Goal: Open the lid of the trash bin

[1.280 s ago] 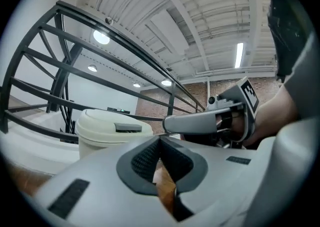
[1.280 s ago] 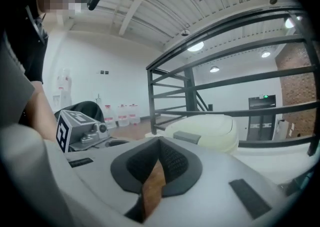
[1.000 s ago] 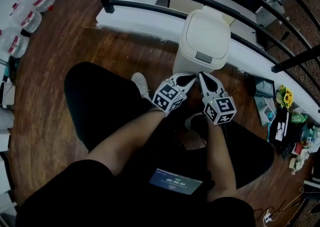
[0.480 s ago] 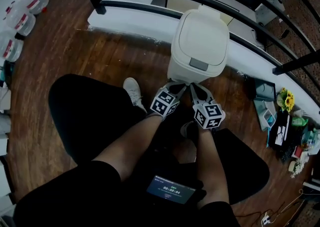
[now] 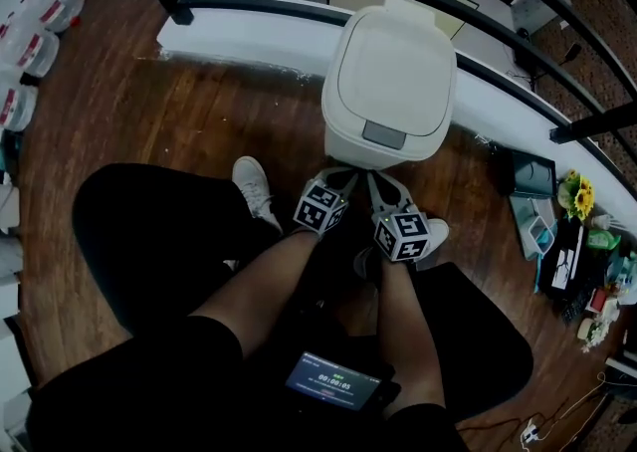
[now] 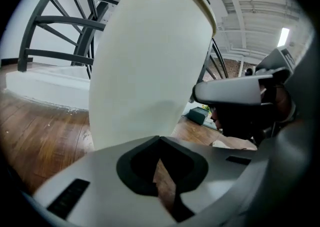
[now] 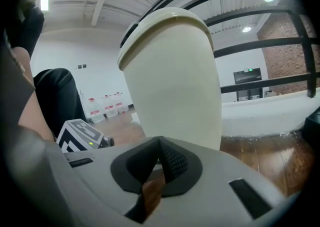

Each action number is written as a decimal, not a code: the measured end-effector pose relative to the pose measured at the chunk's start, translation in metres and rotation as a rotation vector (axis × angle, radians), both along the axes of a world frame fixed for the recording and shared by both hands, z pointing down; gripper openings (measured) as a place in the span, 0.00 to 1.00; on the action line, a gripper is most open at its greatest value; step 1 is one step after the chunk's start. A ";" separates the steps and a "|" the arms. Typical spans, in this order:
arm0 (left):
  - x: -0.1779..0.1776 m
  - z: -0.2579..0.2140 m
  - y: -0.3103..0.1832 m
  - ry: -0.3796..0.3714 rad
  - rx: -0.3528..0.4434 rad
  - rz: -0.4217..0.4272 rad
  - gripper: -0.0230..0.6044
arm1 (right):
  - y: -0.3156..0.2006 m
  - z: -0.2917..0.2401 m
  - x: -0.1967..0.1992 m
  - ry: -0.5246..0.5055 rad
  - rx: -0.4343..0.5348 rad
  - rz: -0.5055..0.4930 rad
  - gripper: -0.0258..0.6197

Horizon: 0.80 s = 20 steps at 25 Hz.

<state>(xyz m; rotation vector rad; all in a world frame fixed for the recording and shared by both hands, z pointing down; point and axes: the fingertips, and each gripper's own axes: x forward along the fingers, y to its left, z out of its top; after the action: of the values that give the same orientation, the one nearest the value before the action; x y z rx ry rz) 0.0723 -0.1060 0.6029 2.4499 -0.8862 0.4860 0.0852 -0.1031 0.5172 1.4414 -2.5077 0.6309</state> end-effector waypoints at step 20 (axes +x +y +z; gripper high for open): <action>0.020 0.080 -0.042 -0.047 -0.071 -0.028 0.06 | -0.015 0.050 0.011 -0.008 -0.059 0.009 0.07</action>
<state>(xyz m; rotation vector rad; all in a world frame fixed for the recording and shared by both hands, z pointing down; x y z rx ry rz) 0.0923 -0.1481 0.6825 2.3683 -0.9051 0.5570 0.0958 -0.1177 0.5676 1.4333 -2.4686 0.7070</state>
